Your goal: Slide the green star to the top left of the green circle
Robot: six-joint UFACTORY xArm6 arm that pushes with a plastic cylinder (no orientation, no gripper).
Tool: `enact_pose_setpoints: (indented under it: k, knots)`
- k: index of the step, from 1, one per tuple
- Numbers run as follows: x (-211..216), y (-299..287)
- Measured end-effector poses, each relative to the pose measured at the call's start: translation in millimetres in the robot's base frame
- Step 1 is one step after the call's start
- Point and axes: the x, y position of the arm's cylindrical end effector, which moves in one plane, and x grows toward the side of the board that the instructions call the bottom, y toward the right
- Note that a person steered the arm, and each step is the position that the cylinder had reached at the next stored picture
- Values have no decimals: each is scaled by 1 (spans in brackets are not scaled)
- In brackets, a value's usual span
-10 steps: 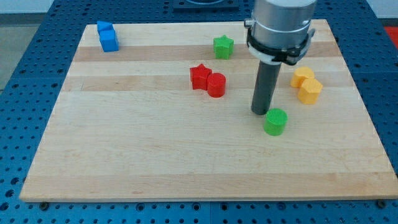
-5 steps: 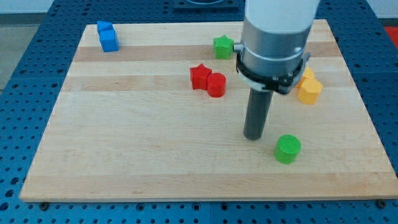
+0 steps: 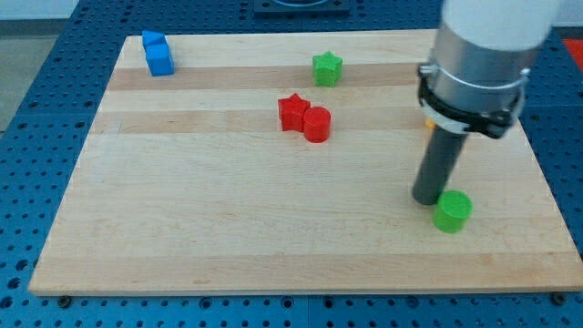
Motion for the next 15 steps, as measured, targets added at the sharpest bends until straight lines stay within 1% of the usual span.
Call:
enact_pose_setpoints:
  k: [1, 2, 3, 4, 5, 6, 7, 8, 9, 11, 12, 13, 14, 15]
  knots:
    - [21, 23]
    - [20, 21]
    - [34, 15]
    - [21, 0]
    - [-20, -25]
    - [-72, -19]
    - [-116, -28]
    - [-185, -74]
    - [-219, -135]
    - [-268, -242]
    - [-323, -250]
    - [-321, -187]
    - [-288, -163]
    - [-269, -165]
